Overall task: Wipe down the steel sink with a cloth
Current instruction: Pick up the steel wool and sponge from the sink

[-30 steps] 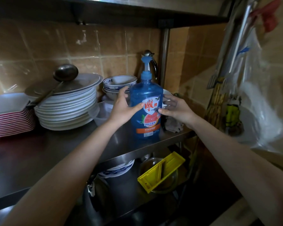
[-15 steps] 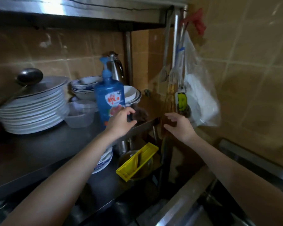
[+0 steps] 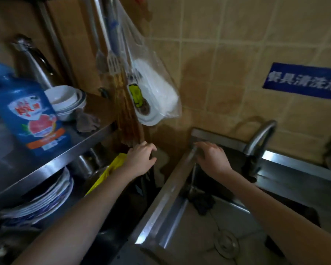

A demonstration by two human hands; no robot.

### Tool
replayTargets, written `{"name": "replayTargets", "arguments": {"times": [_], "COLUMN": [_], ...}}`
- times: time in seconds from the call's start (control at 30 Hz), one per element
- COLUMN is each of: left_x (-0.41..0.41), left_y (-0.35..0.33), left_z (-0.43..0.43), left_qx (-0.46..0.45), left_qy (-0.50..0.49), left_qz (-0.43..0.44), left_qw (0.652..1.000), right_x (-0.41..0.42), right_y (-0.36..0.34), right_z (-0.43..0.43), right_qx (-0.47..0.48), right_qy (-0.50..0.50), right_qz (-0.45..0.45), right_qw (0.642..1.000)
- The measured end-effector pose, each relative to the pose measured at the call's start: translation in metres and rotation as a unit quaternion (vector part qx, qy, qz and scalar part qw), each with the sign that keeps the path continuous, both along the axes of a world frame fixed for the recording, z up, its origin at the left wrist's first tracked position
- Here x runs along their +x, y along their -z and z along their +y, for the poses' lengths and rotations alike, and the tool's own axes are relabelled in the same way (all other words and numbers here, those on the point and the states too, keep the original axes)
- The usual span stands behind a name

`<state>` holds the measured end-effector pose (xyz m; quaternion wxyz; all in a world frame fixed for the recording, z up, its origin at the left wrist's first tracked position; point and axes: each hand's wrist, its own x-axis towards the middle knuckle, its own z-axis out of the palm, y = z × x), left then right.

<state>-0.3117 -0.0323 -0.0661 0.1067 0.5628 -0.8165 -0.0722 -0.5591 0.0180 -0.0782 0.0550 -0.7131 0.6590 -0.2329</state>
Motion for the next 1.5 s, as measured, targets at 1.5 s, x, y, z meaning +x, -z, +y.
{"name": "replayTargets", "arguments": {"times": [1.5], "left_x": [-0.241], "left_y": [0.4], "left_z": [-0.041], "left_qx": [0.216], "left_qy": [0.14], "left_qz": [-0.167], "left_qw": [0.952], "right_x": [-0.18], "right_y": [0.374], "right_z": [0.073], "right_qx": [0.363], "right_qy": [0.239], "right_qz": [-0.154], "right_qw": [0.887]}}
